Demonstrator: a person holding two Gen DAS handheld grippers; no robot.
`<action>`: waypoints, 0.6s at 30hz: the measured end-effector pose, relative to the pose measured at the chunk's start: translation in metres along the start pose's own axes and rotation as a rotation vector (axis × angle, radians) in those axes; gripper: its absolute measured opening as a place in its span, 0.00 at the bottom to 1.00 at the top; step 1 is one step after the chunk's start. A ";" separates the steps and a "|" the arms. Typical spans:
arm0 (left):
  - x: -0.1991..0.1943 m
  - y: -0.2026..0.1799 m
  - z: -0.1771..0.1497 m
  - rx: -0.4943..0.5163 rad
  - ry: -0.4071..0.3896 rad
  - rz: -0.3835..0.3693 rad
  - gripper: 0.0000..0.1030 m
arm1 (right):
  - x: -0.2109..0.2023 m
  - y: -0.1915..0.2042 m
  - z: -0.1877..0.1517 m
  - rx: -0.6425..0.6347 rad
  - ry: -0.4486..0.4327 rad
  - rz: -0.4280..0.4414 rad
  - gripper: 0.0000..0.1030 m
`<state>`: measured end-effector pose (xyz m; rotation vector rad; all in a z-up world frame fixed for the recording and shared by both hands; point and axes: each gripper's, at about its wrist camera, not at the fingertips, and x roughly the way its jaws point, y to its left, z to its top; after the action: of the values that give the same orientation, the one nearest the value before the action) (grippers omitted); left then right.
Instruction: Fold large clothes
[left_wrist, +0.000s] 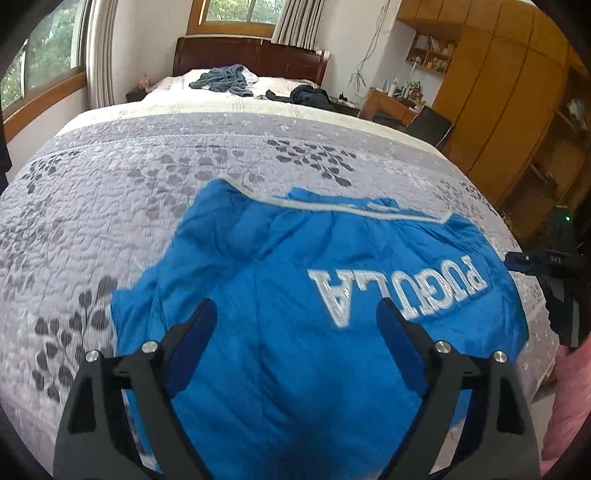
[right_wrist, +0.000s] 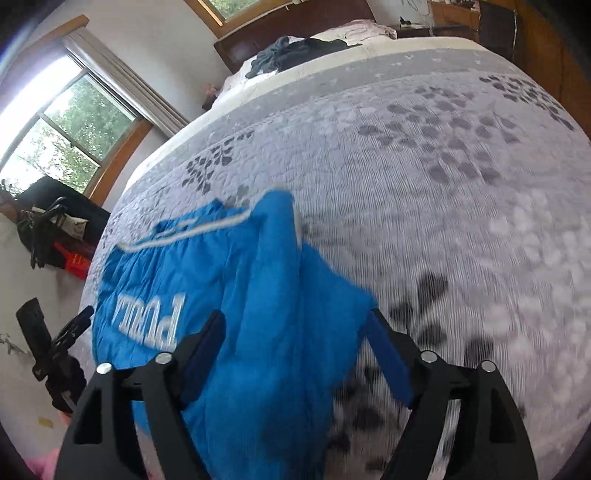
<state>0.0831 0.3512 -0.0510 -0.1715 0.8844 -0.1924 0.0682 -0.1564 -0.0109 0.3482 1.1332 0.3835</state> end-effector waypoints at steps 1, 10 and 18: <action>-0.002 -0.002 -0.003 -0.002 0.006 0.002 0.86 | -0.003 -0.001 -0.007 0.002 0.010 0.006 0.78; -0.012 -0.003 -0.029 -0.037 0.043 0.035 0.87 | -0.003 -0.009 -0.059 0.036 0.067 0.112 0.83; -0.012 0.002 -0.038 -0.037 0.031 0.066 0.87 | 0.015 -0.016 -0.069 0.082 0.082 0.186 0.83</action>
<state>0.0465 0.3535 -0.0660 -0.1736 0.9240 -0.1173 0.0120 -0.1586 -0.0568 0.5162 1.2024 0.5193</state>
